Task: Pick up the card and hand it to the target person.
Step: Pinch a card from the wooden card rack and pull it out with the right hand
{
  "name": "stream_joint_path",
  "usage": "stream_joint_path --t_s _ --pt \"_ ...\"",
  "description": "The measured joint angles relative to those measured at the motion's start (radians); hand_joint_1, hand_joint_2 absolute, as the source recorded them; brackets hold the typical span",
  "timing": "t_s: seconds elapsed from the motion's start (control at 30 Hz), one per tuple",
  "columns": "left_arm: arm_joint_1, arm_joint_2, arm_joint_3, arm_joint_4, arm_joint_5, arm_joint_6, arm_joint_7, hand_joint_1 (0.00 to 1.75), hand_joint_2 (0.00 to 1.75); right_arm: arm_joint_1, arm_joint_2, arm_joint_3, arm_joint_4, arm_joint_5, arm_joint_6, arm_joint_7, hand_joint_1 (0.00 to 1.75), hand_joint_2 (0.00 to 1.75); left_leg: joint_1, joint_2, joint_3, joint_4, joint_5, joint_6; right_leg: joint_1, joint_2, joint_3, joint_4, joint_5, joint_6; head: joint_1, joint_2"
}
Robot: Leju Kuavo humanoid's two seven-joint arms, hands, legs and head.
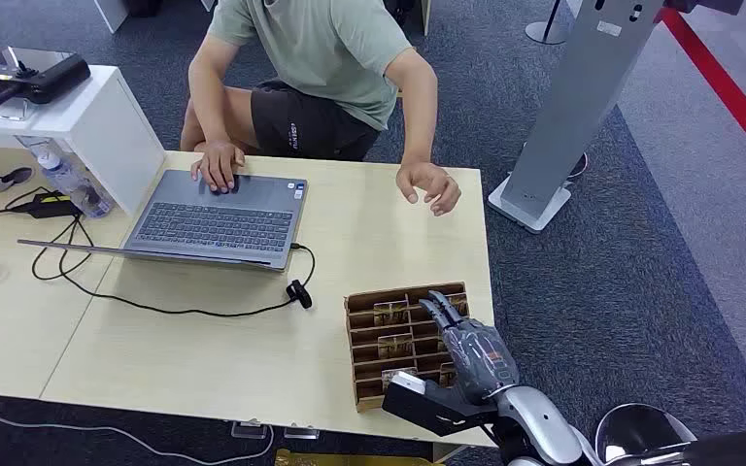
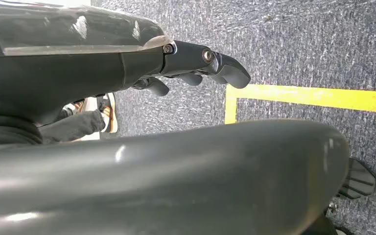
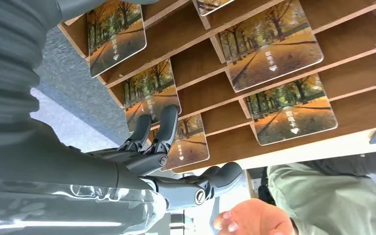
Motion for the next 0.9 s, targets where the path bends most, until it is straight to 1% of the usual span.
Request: stream_joint_path --t_s 0.27,0.33,0.37,0.43,0.47,0.5,0.57,0.67,0.7,0.73,0.83,0.9 --pt "0.0 -0.001 -0.008 0.001 -0.001 -0.002 0.0 0.0 0.0 0.0 -0.001 -0.001 -0.012 0.03 -0.003 0.034 0.0 1.75 0.0 0.0 0.0 0.0 0.0 0.0 0.0 0.0 0.0 0.0 0.0 0.0 0.001 0.0" --pt "0.0 -0.001 -0.008 0.002 -0.001 -0.002 0.0 0.0 0.0 0.004 -0.003 -0.007 -0.034 0.047 -0.005 0.053 0.03 1.75 0.0 0.0 0.0 0.0 0.0 0.0 0.0 0.0 0.0 0.0 0.0 0.0 0.001 0.0" --pt "0.0 -0.001 -0.008 0.002 -0.001 -0.002 0.0 0.0 0.0 0.008 -0.005 -0.013 -0.049 0.055 -0.006 0.063 0.07 1.75 0.0 0.0 0.0 0.0 0.0 0.0 0.0 0.0 0.0 0.0 0.0 0.0 0.001 0.0" --pt "0.001 -0.001 -0.008 0.002 0.0 -0.002 -0.001 0.0 0.0 0.015 -0.01 -0.024 -0.08 0.069 -0.007 0.081 0.38 1.75 0.0 0.0 0.0 0.0 0.0 0.0 0.0 0.0 0.0 0.0 0.0 0.0 0.0 0.0" --pt "0.001 -0.001 -0.008 0.002 0.0 -0.002 -0.002 0.0 0.0 0.019 -0.014 -0.03 -0.093 0.072 -0.006 0.087 0.51 1.75 0.0 0.0 0.0 0.0 0.0 0.0 0.0 0.0 0.0 0.0 0.0 0.0 0.0 0.0" --pt "0.001 -0.001 -0.008 0.002 0.0 -0.002 -0.002 0.0 0.0 0.024 -0.018 -0.035 -0.108 0.073 -0.006 0.091 0.6 1.75 0.0 0.0 0.0 0.0 0.0 0.0 0.0 0.0 0.0 0.0 0.0 0.0 0.0 0.0" --pt "0.001 -0.001 -0.008 0.002 0.0 -0.001 -0.003 0.0 0.0 0.033 -0.026 -0.048 -0.135 0.074 -0.005 0.098 0.54 1.75 0.0 0.0 0.0 0.0 0.0 0.0 0.0 0.0 0.0 0.0 0.0 0.0 0.0 0.0" --pt "0.001 -0.001 -0.008 0.002 0.0 -0.001 -0.003 0.0 0.0 0.044 -0.036 -0.062 -0.164 0.075 -0.004 0.104 0.51 1.75 0.0 0.0 0.0 0.0 0.0 0.0 0.0 0.0 0.0 0.0 0.0 0.0 0.0 0.0" --pt "0.001 -0.001 -0.008 0.002 0.0 -0.001 -0.003 0.0 0.0 0.047 -0.039 -0.066 -0.171 0.075 -0.003 0.105 0.55 1.75 0.0 0.0 0.0 0.0 0.0 0.0 0.0 0.0 0.0 0.0 0.0 0.0 0.0 0.0" --pt "0.001 -0.001 -0.008 0.002 0.0 0.0 -0.003 0.0 0.0 0.051 -0.041 -0.07 -0.178 0.075 -0.003 0.105 0.62 1.75 0.0 0.0 0.0 0.0 0.0 0.0 0.0 0.0 0.0 0.0 0.0 0.0 0.001 0.0" --pt "0.001 -0.001 -0.008 0.002 0.002 0.002 -0.003 0.0 0.0 0.055 -0.045 -0.076 -0.193 0.075 -0.002 0.106 0.92 1.75 0.0 0.0 0.0 0.0 0.0 0.0 0.0 0.0 0.0 0.0 0.0 0.0 0.0 0.0" --pt "0.001 -0.001 -0.008 0.002 0.004 0.003 -0.003 0.0 0.0 0.056 -0.047 -0.079 -0.198 0.074 -0.001 0.106 1.0 1.75 0.0 0.0 0.0 0.0 0.0 0.0 0.0 0.0 0.0 0.0 0.0 0.0 0.0 0.0"
